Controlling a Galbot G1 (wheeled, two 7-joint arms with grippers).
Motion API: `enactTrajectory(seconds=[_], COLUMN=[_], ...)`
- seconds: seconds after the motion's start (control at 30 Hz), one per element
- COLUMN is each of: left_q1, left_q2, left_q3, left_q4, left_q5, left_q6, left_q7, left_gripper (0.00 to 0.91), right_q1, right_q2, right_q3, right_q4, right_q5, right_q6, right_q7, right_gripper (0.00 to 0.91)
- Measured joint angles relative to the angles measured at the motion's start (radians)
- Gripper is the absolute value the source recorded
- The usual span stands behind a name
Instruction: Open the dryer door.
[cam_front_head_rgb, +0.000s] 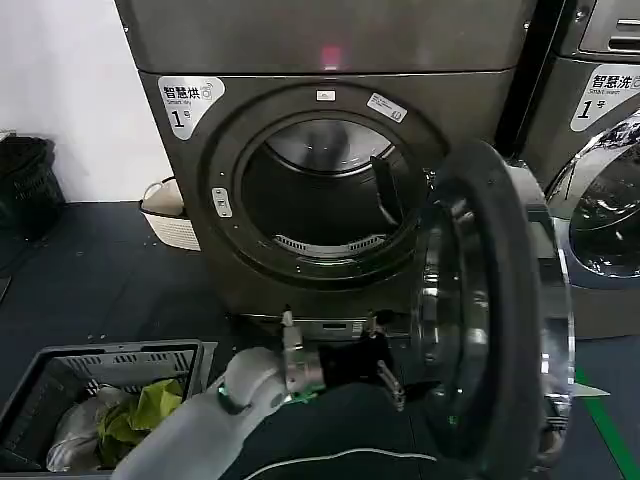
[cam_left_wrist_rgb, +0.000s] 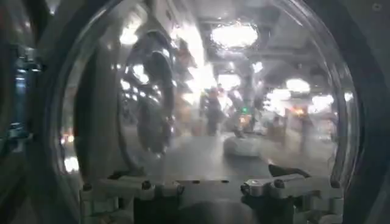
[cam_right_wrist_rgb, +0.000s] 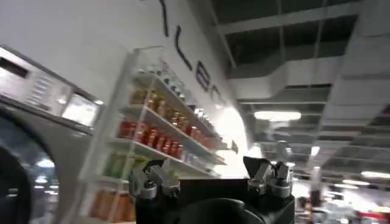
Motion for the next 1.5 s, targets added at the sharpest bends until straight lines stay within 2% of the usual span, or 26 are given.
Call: enactTrajectory(seconds=[0.37,0.9,1.5], left_q1=[-0.091,-0.205,-0.246], left_q2=[-0.103,-0.277,-0.395], left_q3=[0.097,0.183,0.223], left_q4=[0.092,0.271,0.404], left_q5=[0.017,0.041,0.088], left_q6=[-0.020,-0.066,-0.149], left_q7=[-0.031,-0.115,-0.194], left_gripper=[0.907,0.907,0.907], right_q1=[-0.028,-0.039,-0.049], right_q2=[-0.013,-0.024,-0.030], right_q3=[0.090,0.127,0.145], right_q4=[-0.007,-0.028,-0.042], right_q5=[-0.004,-0.008,-0.009], right_q6=[-0.012,-0.004,0.001], right_q7=[0.006,0.001,-0.004], right_gripper=[0.878,0.878,0.878])
